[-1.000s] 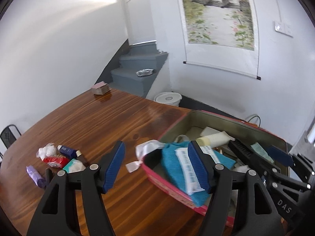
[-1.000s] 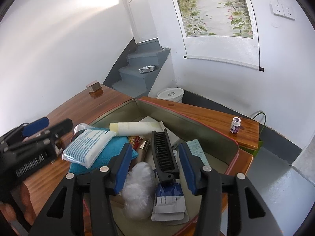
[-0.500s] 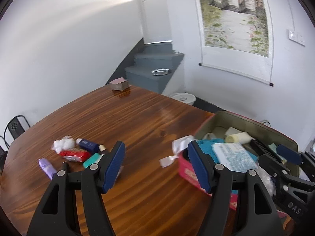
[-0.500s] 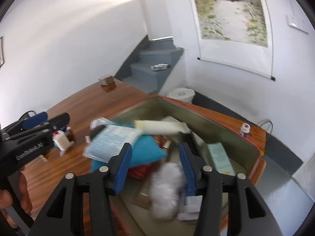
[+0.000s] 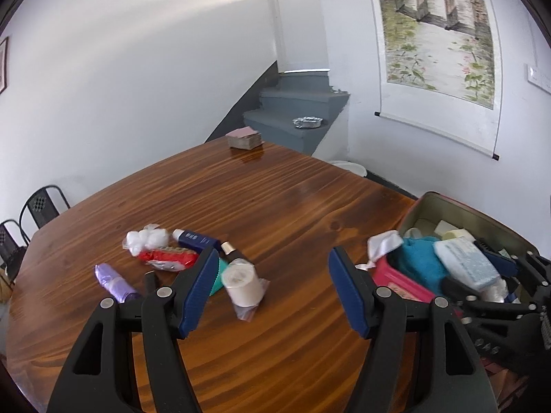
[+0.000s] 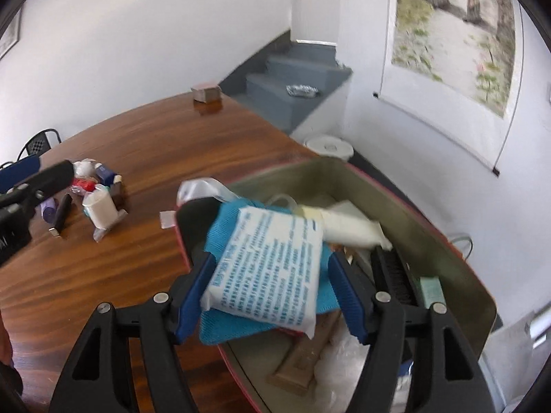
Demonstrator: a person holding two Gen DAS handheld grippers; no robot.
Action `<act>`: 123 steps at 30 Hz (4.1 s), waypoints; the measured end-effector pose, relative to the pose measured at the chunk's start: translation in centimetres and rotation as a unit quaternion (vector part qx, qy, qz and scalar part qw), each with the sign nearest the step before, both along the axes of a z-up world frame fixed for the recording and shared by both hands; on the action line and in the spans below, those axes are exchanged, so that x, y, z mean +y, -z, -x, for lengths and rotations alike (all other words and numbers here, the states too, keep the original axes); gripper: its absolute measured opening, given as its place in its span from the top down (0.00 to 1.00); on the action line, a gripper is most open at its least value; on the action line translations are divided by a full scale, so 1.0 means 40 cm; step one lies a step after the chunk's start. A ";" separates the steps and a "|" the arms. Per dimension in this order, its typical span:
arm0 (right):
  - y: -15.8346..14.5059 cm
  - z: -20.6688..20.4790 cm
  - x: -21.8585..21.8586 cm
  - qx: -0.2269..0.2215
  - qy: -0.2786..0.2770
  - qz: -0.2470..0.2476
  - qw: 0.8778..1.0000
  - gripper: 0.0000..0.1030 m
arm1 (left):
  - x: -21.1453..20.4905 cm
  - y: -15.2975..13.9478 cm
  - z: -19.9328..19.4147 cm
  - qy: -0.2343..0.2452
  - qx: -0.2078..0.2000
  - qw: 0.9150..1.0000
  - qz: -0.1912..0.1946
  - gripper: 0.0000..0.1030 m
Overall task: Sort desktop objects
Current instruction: 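Move both open grippers back over the remaining table items, then grasp the purple roll of bags with the left gripper, then grasp the white tape roll with the right gripper while the left gripper holds the purple roll, then carry the purple roll and tape roll into the red tin and release both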
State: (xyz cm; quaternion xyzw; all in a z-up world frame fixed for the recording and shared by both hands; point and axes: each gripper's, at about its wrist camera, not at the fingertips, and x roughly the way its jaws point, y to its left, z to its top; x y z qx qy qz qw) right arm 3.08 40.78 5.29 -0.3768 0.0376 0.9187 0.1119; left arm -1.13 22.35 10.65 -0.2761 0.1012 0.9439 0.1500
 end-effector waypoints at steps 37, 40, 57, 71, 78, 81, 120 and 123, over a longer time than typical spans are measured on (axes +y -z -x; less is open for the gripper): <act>-0.043 0.016 -0.253 0.069 -0.113 0.054 0.990 0.23 | -0.407 0.136 0.243 -0.200 -0.106 0.974 -0.027 0.32; -0.029 0.024 -0.258 0.062 -0.117 0.058 0.990 0.23 | -0.433 0.161 0.267 -0.218 -0.118 0.968 -0.034 0.32; 0.024 0.069 -0.278 0.043 -0.143 0.077 0.986 0.23 | -0.475 0.212 0.365 -0.271 -0.153 0.947 -0.076 0.32; 0.041 0.109 -0.313 0.027 -0.154 0.076 0.985 0.23 | -0.495 0.256 0.371 -0.268 -0.159 0.949 -0.048 0.62; 0.047 0.177 -0.338 0.013 -0.161 0.072 0.984 0.23 | -0.537 0.252 0.358 -0.263 -0.170 0.947 -0.072 0.67; 0.049 0.218 -0.344 -0.003 -0.164 0.071 0.984 0.23 | -0.546 0.244 0.354 -0.259 -0.169 0.948 -0.080 0.67; 0.034 0.259 -0.355 0.039 -0.132 0.062 0.989 0.61 | -0.434 0.088 0.269 -0.182 -0.103 0.972 -0.107 0.67; 0.028 0.235 -0.339 0.053 -0.120 0.064 0.989 0.61 | -0.420 0.080 0.260 -0.174 -0.100 0.974 -0.106 0.67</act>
